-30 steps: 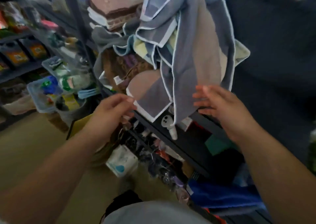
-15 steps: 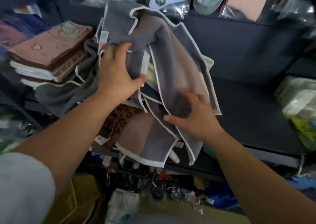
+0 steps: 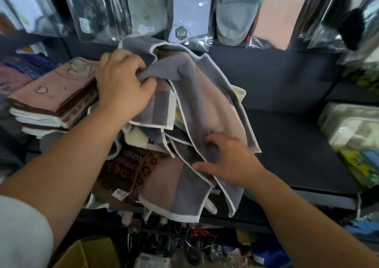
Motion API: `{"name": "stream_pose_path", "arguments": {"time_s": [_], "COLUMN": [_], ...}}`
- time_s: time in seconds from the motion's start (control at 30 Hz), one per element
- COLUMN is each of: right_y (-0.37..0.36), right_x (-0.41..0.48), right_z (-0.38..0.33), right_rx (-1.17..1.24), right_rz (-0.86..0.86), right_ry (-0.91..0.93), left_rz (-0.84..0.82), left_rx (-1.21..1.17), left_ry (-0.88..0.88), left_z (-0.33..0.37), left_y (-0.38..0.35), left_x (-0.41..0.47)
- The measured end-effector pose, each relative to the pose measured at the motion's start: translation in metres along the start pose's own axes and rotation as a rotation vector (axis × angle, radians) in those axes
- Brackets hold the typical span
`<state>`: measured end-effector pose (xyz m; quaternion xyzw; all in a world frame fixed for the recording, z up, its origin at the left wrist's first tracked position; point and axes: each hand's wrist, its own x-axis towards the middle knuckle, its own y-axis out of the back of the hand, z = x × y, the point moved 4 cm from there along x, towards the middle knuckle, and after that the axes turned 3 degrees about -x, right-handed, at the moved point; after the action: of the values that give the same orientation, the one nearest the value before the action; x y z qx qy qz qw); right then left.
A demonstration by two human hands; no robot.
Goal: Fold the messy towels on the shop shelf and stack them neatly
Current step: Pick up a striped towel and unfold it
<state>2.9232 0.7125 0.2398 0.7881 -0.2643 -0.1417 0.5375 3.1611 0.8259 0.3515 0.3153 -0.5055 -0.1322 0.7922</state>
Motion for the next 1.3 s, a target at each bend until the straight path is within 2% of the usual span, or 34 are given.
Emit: {"name": "stream_pose_path", "arguments": {"time_s": [0.07,0.13,0.23,0.3,0.4,0.5,0.57,0.63,0.7,0.73,0.8,0.83,0.87,0.9,0.97,1.0,1.03,1.13,1.17,1.2,1.23,1.3], "right_y": [-0.018,-0.017,0.001,0.027,0.091,0.140,0.162,0.181,0.187,0.187,0.173,0.161,0.147,0.129,0.094,0.082,0.077,0.096,0.105,0.112,0.114,0.106], "right_x": [0.001,0.002,-0.003,-0.006,-0.022,-0.042,-0.060,-0.082,-0.101,-0.107,-0.111,-0.109,-0.105,-0.099,-0.098,-0.099,-0.096,-0.080,-0.075,-0.070,-0.063,-0.050], "right_z": [-0.008,-0.006,0.014,0.034,0.063,0.099,0.110,0.110,0.112,0.115,0.123,0.123,0.124,0.125,0.122,0.129,0.137,0.154,0.161,0.168,0.181,0.203], "right_rx": [-0.267,-0.355,-0.260,-0.134,0.034,0.048,0.013,0.075,0.238,0.223,-0.049,-0.163,-0.182,-0.148,-0.075,-0.041,-0.019,-0.024,-0.062,-0.111,-0.175,-0.319], "right_rz": [-0.063,0.076,0.213,0.296,0.619,0.831,0.950,1.025,0.962,0.929,0.889,0.801,0.586,0.296,-0.270,-0.394,-0.354,0.201,0.324,0.368,0.317,0.024], "right_ry": [-0.014,0.025,0.056,-0.007,-0.069,-0.217,-0.237,-0.205,-0.131,-0.095,-0.098,-0.041,0.040,0.100,0.046,0.002,-0.024,-0.138,-0.178,-0.238,-0.332,-0.446], "left_rz": [-0.026,-0.046,-0.084,-0.120,-0.211,-0.399,-0.513,-0.516,-0.405,-0.356,-0.364,-0.415,-0.472,-0.515,-0.538,-0.518,-0.489,-0.468,-0.475,-0.475,-0.469,-0.448], "left_rx": [-0.172,-0.288,-0.373,-0.377,-0.299,-0.233,-0.225,-0.217,-0.167,-0.143,-0.035,0.041,0.112,0.168,0.249,0.272,0.283,0.293,0.301,0.309,0.311,0.304], "left_ry": [0.029,0.060,0.030,-0.024,-0.059,-0.190,-0.266,-0.252,-0.157,-0.102,-0.016,0.007,0.021,0.033,0.042,0.024,-0.016,-0.149,-0.176,-0.193,-0.201,-0.203], "left_z": [0.004,0.007,0.007,0.005,0.000,0.009,0.019,0.025,0.031,0.034,0.039,0.041,0.044,0.047,0.057,0.063,0.069,0.085,0.089,0.092,0.093,0.091], "left_y": [0.011,0.023,0.039,0.046,0.044,0.027,0.013,0.001,-0.004,-0.006,-0.015,-0.022,-0.029,-0.036,-0.048,-0.052,-0.056,-0.070,-0.074,-0.078,-0.081,-0.087], "left_x": [0.000,-0.004,-0.011,-0.016,-0.028,-0.047,-0.060,-0.069,-0.071,-0.070,-0.068,-0.068,-0.069,-0.071,-0.075,-0.077,-0.078,-0.083,-0.083,-0.082,-0.080,-0.076]}}
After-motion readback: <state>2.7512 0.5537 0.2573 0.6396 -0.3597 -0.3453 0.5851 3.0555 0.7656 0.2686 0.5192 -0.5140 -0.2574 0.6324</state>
